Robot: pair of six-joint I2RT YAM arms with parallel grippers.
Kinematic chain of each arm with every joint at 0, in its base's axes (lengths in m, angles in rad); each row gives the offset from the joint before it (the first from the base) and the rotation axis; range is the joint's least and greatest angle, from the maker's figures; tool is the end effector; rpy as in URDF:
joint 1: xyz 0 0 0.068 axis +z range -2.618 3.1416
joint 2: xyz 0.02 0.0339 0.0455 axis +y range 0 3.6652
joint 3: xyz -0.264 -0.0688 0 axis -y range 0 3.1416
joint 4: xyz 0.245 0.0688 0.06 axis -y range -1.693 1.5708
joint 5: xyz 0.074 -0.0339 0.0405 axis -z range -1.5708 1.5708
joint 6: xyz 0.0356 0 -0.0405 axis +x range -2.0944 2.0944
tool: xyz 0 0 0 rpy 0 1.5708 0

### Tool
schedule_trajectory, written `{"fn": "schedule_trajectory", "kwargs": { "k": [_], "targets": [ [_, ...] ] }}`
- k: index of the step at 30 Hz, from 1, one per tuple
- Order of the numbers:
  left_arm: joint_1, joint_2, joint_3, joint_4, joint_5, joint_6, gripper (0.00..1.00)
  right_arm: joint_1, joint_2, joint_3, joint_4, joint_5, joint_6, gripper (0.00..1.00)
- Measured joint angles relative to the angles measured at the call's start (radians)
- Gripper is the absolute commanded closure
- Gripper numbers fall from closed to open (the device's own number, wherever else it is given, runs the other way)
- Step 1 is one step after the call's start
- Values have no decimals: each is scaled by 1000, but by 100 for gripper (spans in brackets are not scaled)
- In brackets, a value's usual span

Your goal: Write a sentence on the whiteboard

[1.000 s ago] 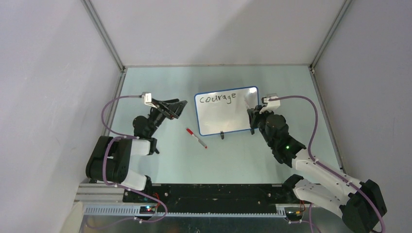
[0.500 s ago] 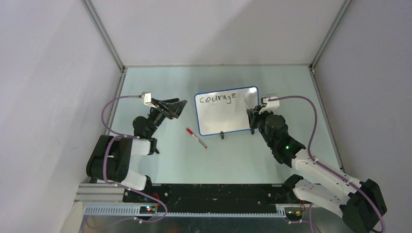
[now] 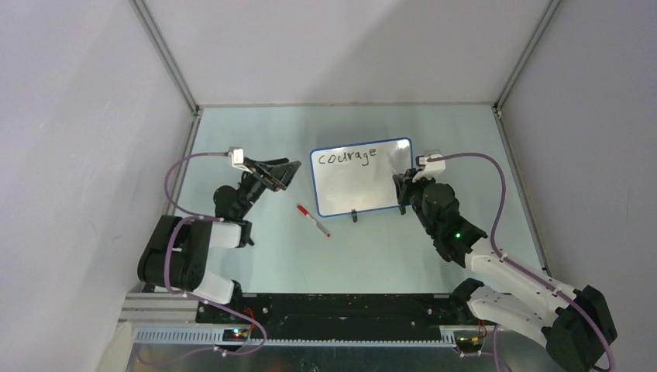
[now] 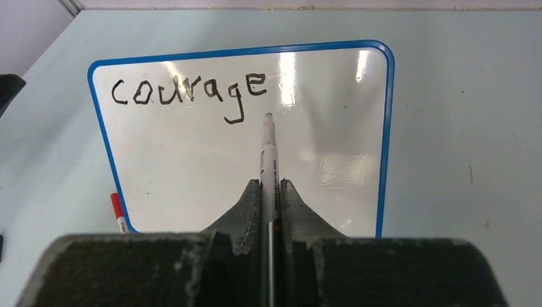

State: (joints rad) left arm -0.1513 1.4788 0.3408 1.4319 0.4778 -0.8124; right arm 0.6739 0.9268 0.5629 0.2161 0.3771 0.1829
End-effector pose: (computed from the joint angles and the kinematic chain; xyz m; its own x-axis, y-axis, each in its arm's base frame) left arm 0.2487 -0.0545 0.2097 -0.2161 -0.6191 -0.7550 0.5992 0.5264 -0.6032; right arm 0.1783 0.1256 0.2777 -0.1669 0.0831 -0.9825 -0.2697 0.9546 0.1266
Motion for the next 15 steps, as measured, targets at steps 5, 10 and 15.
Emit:
{"fn": "schedule_trajectory", "kwargs": {
  "k": [5, 10, 15],
  "targets": [
    [-2, 22, 0, 3, 0, 0, 16, 2, 8, 0, 3, 0, 0, 100],
    [-4, 79, 15, 37, 1, -10, 17, 3, 13, 0, 5, 0, 0, 100],
    [-4, 101, 33, 36, 6, -18, 17, 4, 19, 0, 8, 0, 0, 100]
  ]
}}
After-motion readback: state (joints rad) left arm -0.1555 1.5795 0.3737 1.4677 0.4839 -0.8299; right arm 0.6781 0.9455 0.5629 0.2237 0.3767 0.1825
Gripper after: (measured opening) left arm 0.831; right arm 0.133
